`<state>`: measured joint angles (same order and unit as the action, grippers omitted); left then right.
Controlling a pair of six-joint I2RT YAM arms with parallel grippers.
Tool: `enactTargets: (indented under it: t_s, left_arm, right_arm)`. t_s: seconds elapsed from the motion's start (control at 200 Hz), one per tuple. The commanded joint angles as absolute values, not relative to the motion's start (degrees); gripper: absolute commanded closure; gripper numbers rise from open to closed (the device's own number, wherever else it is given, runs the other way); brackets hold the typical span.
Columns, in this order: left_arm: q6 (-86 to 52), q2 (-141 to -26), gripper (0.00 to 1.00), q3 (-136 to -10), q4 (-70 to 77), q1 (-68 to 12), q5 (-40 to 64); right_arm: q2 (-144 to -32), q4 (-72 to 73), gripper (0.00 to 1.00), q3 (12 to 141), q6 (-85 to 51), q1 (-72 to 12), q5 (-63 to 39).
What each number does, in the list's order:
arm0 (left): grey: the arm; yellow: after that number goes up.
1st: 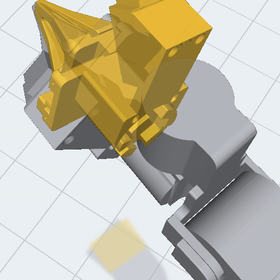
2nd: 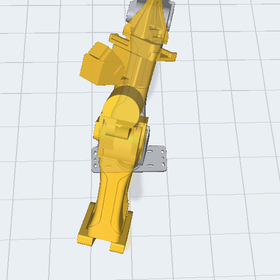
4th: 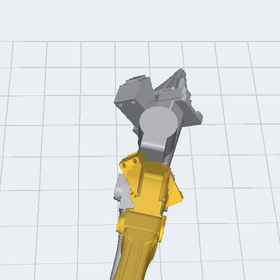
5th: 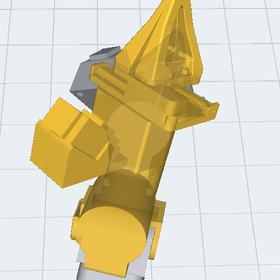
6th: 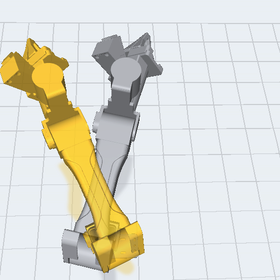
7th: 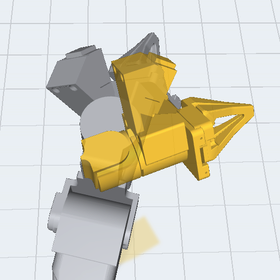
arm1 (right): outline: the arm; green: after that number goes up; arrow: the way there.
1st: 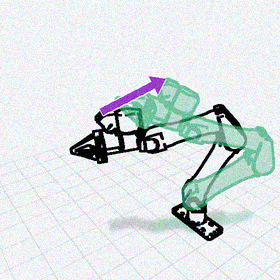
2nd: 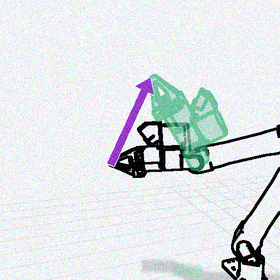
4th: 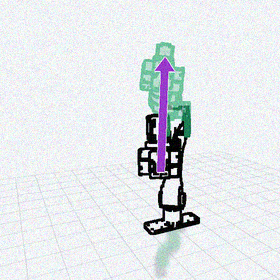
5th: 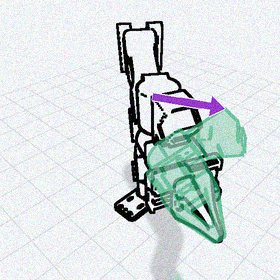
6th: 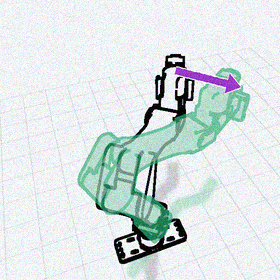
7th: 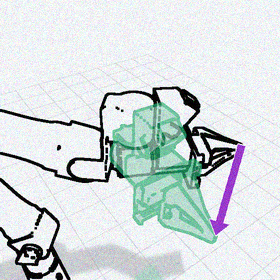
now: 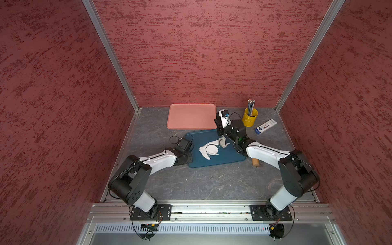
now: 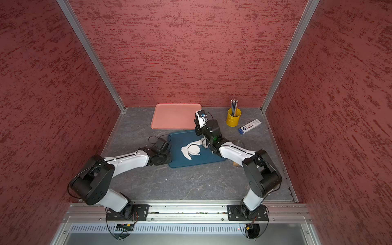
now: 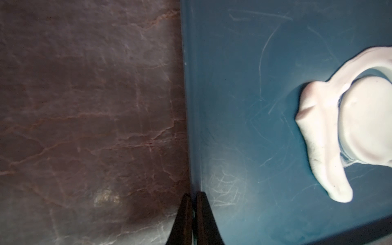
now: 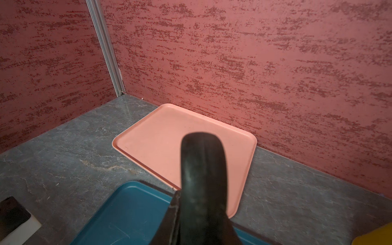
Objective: Roll out the dumpling wrappers from the dough
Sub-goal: Remove the dumpling wrapper from the work surface.
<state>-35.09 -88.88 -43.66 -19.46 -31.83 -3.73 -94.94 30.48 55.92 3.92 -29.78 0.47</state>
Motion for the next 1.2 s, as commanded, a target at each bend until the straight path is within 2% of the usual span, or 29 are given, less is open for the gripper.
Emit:
enactTargets:
  t_s: [0.0,0.2,0.351,0.451,0.656,0.791,0.922,1.197]
  left_arm:
    - [-33.0,-89.3,1.0,-44.6,-22.1,-31.8,-5.2]
    - [-33.0,-89.6,1.0,-44.8,-21.1,-32.1,-4.4]
    - [-34.2,-90.0,1.0,-45.2,-21.1,-32.1,-4.8]
    - [-34.4,-90.5,1.0,-45.6,-21.4,-32.2,-5.1]
    - [-34.1,-90.9,1.0,-45.8,-20.8,-32.2,-5.2]
    - [-34.3,-91.0,1.0,-45.5,-20.4,-32.3,-5.1]
    - [-34.5,-91.0,1.0,-45.5,-20.2,-32.4,-5.2]
    - [-34.6,-91.2,1.0,-45.6,-20.1,-32.5,-5.1]
  right_arm:
    - [-93.3,31.9,1.0,57.7,12.9,-27.4,7.2]
    - [-90.7,26.9,1.0,61.2,4.5,-28.7,-1.5]
    - [-87.1,20.5,1.0,62.1,-3.1,-31.3,3.4]
    - [-82.0,14.7,1.0,60.7,-8.9,-31.9,0.2]
    - [-75.9,4.1,1.0,57.5,-14.1,-36.1,5.0]
    - [-76.7,7.0,1.0,54.7,-17.4,-37.0,5.7]
    - [-79.6,11.4,1.0,54.3,-17.3,-39.0,10.7]
    - [-83.1,18.3,1.0,52.2,-14.7,-39.7,9.1]
